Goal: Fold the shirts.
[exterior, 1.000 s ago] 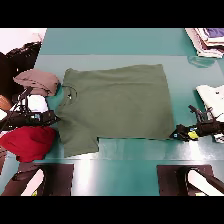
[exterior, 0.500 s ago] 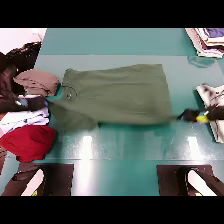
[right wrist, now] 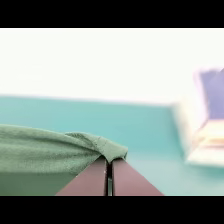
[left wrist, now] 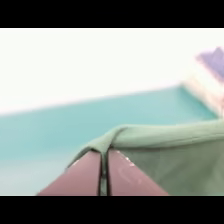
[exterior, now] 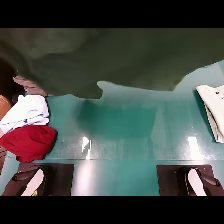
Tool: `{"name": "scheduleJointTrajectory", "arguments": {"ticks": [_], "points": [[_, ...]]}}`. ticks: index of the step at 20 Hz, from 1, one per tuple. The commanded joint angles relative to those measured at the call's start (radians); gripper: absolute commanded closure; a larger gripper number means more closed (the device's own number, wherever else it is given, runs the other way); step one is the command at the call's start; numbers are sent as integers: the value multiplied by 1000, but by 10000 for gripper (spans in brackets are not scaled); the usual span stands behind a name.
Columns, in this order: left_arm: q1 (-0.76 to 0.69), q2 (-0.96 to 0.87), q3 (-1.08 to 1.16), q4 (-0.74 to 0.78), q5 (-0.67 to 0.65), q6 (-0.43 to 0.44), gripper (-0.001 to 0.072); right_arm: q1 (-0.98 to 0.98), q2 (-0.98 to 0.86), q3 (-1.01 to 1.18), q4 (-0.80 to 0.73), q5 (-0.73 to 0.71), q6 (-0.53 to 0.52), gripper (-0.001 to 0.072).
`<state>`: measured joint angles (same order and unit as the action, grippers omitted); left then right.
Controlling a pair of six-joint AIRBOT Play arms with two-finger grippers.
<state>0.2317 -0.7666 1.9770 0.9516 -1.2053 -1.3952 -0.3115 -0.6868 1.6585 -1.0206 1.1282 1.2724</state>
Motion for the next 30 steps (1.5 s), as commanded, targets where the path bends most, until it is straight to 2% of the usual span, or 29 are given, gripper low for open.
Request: {"name": "scheduleJointTrajectory", "arguments": {"ticks": [1,3,5,9,12,15,18,20,23,24,26,30], "points": [[1,-1,250,-16,36,-55,685,-132,34,190,-3,6,2,694],[1,-1,275,-107,48,-63,686,-166,25,246,-1,36,2,694],[1,-5,258,-138,37,-64,686,-168,-23,309,6,129,3,695],[1,-14,32,-132,-30,-64,686,-168,-184,367,7,343,56,695],[1,-70,-201,-128,-122,-63,686,-135,-297,254,5,423,73,695],[1,-153,-436,-127,-137,-29,686,-20,-414,74,-36,455,73,695],[0,-278,-626,-128,-104,9,686,112,-541,-81,-170,443,73,695],[-8,-378,-697,-136,-29,21,685,176,-630,-140,-228,391,74,695],[-78,-554,-701,-138,156,144,685,223,-775,-128,-237,255,86,695],[-111,-614,-688,-137,235,175,685,229,-823,-97,-236,212,100,695],[-155,-740,-601,-137,322,175,685,239,-910,-10,-236,136,123,695],[-168,-926,-350,-136,332,172,685,239,-1020,160,-229,93,140,695]]}}
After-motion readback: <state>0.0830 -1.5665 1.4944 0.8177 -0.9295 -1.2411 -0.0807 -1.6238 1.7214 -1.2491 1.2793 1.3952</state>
